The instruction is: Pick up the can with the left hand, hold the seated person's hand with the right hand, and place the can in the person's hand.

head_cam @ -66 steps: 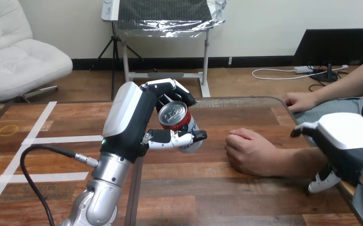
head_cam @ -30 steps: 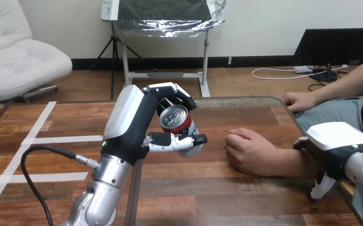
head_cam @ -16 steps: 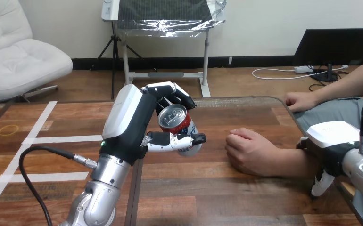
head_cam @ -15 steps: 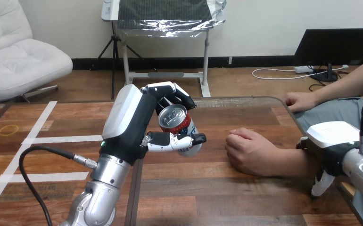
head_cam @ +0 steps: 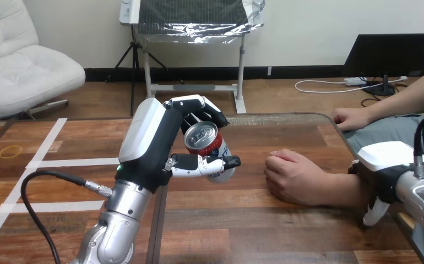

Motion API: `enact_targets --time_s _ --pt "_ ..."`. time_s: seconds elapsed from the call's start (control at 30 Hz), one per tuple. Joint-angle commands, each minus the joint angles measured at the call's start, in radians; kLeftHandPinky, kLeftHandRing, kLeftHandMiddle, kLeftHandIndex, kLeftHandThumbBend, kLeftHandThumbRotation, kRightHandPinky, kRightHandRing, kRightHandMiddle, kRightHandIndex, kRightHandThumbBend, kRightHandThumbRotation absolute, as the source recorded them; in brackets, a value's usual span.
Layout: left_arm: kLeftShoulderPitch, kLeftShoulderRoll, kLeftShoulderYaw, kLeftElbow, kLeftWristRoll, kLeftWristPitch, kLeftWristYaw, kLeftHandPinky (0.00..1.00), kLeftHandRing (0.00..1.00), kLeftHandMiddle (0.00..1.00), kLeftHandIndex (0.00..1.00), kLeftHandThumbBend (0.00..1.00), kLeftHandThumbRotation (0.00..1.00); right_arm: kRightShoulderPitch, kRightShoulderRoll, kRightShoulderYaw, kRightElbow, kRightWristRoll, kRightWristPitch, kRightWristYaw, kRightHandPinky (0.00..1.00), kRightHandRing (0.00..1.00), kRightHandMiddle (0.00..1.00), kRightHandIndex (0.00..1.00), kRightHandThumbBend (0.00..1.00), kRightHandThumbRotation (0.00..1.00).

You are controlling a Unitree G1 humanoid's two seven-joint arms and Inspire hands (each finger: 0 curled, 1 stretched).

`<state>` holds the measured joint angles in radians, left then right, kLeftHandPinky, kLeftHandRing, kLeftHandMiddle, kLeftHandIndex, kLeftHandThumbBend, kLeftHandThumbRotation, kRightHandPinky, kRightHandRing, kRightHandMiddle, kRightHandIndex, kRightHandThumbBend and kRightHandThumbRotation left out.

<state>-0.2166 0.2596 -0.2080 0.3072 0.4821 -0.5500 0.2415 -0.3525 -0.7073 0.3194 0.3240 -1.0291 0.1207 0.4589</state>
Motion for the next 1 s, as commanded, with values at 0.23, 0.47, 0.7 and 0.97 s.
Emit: enact_targets --time_s 0.23,0.47,0.7,0.97 --pt "-0.037 0.003 0.029 -0.056 -0.008 -0.005 0.003 0.33 0.38 0.44 0.47 0.68 0.0 -0.093 0.019 0.042 0.107 0.004 0.008 -0.074 0.71 0.79 0.83 0.82 0.67 0.18" --pt "-0.042 0.004 0.029 -0.05 -0.011 -0.01 -0.001 0.34 0.38 0.44 0.48 0.67 0.0 -0.09 0.029 0.034 0.137 0.045 -0.01 -0.138 0.36 0.47 0.57 0.73 0.69 0.1" --pt "-0.049 0.004 0.029 -0.042 -0.009 -0.017 0.004 0.34 0.38 0.44 0.48 0.68 0.0 -0.086 0.03 0.028 0.152 0.084 -0.028 -0.172 0.21 0.3 0.41 0.61 0.7 0.03" --pt "-0.052 0.002 0.03 -0.042 -0.015 -0.015 -0.001 0.34 0.38 0.44 0.47 0.68 0.0 -0.085 0.034 0.025 0.173 0.129 -0.036 -0.2 0.15 0.23 0.34 0.52 0.72 0.01"
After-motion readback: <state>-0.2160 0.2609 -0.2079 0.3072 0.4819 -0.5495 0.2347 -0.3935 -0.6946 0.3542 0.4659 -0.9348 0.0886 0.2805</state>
